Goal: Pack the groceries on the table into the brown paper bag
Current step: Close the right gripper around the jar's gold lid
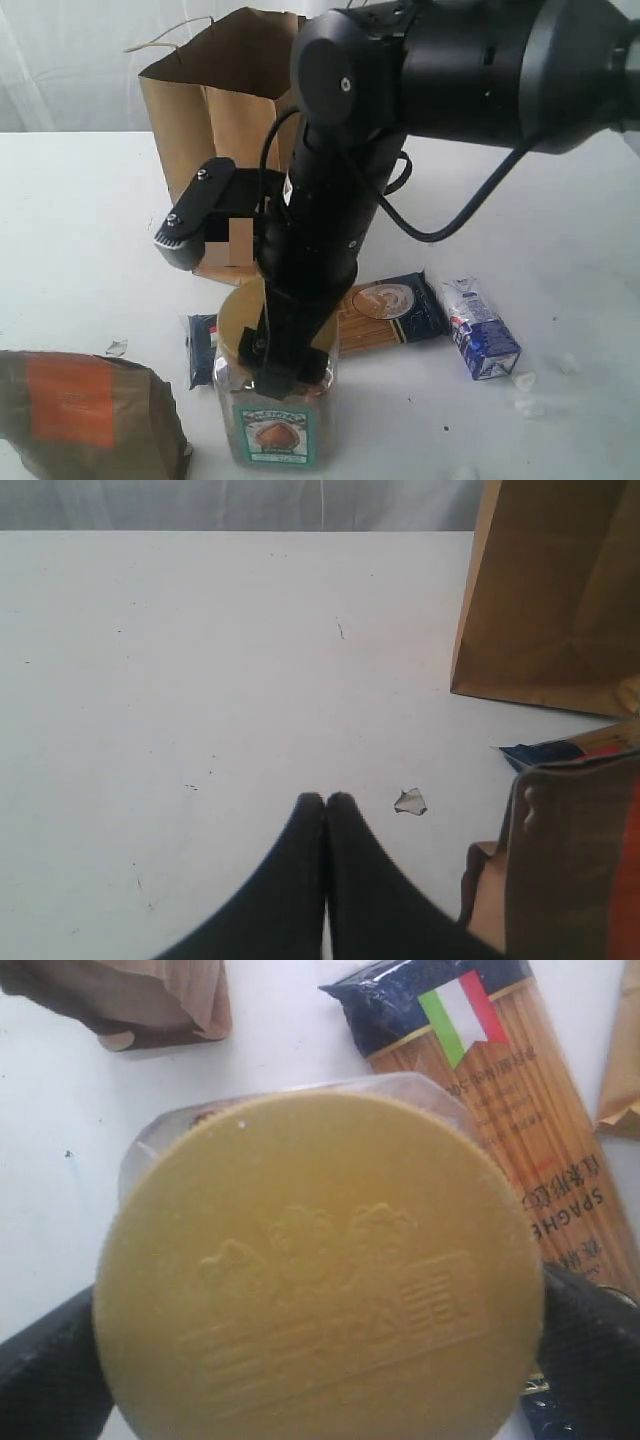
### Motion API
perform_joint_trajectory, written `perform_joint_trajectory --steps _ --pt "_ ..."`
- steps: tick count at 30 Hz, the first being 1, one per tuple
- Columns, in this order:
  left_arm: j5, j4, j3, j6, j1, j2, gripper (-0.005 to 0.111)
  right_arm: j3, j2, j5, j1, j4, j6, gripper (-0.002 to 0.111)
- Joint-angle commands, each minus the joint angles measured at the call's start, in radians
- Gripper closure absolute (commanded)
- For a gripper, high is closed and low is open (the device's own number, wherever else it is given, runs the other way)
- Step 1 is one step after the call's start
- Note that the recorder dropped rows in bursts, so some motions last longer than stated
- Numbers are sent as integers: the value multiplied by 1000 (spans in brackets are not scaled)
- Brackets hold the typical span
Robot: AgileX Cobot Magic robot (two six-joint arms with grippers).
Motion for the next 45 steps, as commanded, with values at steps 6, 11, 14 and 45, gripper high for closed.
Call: perform_joint_trajectory --steps 6,11,14,45 --pt "3 -10 2 -6 -7 -8 107 -42 -6 -5 1 -10 63 3" --pt "3 -10 2 -6 -7 -8 107 -42 -6 1 1 -10 78 3" --pt "3 -10 2 -6 -7 -8 107 -42 -6 5 1 -10 85 7" --pt "3 -10 2 -6 -7 -8 107 -43 -89 29 1 23 129 54"
